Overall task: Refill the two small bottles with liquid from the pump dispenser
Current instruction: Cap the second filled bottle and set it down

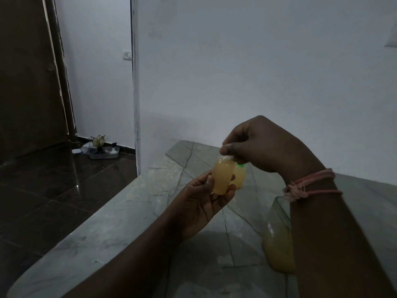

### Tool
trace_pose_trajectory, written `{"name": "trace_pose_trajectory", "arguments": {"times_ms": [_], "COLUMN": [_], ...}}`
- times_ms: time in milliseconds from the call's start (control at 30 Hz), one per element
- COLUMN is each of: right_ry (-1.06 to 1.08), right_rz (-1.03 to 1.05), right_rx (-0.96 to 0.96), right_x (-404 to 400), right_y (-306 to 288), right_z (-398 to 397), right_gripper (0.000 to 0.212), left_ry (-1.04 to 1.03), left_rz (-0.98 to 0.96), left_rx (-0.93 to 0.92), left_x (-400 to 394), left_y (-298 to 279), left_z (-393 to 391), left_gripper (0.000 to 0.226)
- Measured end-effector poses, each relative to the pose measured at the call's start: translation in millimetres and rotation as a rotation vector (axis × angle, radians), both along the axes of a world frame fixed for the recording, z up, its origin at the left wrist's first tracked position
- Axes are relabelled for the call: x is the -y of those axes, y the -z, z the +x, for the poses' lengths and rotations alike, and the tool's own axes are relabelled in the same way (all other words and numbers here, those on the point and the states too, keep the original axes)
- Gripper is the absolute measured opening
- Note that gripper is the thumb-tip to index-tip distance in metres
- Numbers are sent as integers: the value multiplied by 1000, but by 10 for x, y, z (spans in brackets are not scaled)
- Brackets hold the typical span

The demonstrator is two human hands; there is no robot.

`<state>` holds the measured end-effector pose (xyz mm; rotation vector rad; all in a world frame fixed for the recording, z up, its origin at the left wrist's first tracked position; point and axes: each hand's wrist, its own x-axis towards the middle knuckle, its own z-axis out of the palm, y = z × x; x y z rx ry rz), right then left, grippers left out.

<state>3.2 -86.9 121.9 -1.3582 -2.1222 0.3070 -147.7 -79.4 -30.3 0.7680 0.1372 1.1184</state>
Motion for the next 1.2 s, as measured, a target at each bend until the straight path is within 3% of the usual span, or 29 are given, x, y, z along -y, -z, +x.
{"name": "trace_pose_trajectory", "arguments": {"times_ms": [100,167,267,333,433,567,667,767,833,967,1100,1200], "right_ry": [135,172,45,-33,4,229,157,-16,-59,-102,-222,-208], "right_rz": [19,20,-61,-92,-57,31,-34,-139,-173,-255,-373,-374], "right_rx": [-25,-9,45,74,-11,52,34,-67,-122,-211,-551,-635], "right_x": [-5,-3,9,26,11,15,11,-14,-58,-80,-42,-23], "right_y": [29,17,0,15,47,54,43,64,118,252,405,505], "right_z": [-25,-18,-17,-41,-87,-131,-113,-103,-122,-160,-194,-263], "right_gripper": [45,55,43,32,15,58,71,41,32,45,50,50], "left_ry": [-14,-13,4,5,20,29,18,61,124,164,194,191], "left_rz": [4,-5,-34,-54,-47,-12,-69,-101,-85,-3,38,53], "left_rx": [-14,-10,17,37,50,30,60,79,85,96,112,81], "left_x": [-6,-8,-2,0,8,16,-22,-45,-35,-33,-55,-39], "left_y": [17,32,29,28,24,30,53,58,56,47,56,62], "left_z": [9,4,-12,-22,-33,-26,-23,-47,-47,-36,-39,-37], "left_gripper": [49,47,44,58,66,59,63,57,53,55,60,54]}}
